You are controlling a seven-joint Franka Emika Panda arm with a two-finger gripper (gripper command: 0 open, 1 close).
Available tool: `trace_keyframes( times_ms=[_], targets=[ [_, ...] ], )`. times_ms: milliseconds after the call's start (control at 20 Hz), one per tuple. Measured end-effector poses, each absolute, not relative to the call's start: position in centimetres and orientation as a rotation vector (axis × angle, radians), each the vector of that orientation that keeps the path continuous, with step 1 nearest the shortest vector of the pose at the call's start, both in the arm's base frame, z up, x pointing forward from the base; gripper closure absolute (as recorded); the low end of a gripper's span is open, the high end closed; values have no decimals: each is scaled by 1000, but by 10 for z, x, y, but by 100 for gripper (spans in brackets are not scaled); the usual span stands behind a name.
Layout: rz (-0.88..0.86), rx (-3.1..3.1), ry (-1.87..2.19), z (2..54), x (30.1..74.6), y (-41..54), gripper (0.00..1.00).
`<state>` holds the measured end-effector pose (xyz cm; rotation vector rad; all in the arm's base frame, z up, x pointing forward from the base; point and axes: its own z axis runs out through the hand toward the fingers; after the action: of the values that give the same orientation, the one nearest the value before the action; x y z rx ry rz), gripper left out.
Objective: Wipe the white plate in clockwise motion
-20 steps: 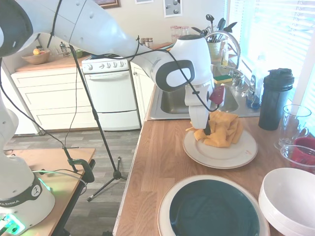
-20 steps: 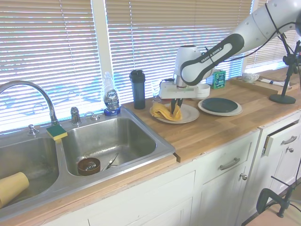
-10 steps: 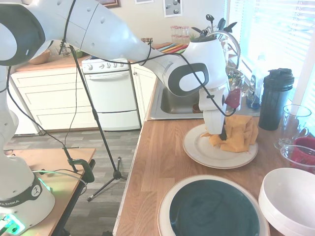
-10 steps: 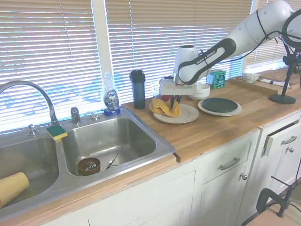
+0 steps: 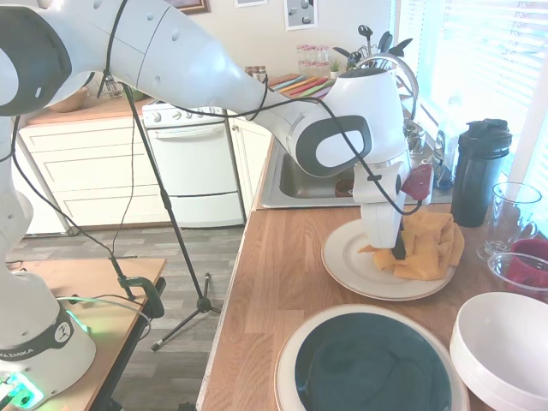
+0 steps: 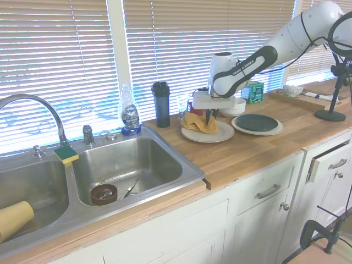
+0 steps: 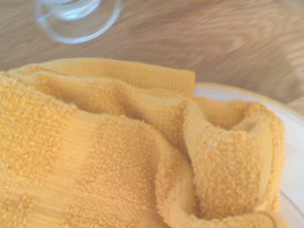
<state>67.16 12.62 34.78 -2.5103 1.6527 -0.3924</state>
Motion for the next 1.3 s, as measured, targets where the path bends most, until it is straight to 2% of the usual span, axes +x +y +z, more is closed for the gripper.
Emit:
trace_keyframes(
  times_ms=[250, 650, 1000, 1300],
  targets=[
    [-398, -2520, 1665, 348, 665, 112, 100],
    [-365, -2559, 1656, 358, 619, 108, 100],
    [-316, -2612, 1597, 359, 574, 130, 100],
    [-295, -2622, 1555, 363, 561, 159, 100]
  ],
)
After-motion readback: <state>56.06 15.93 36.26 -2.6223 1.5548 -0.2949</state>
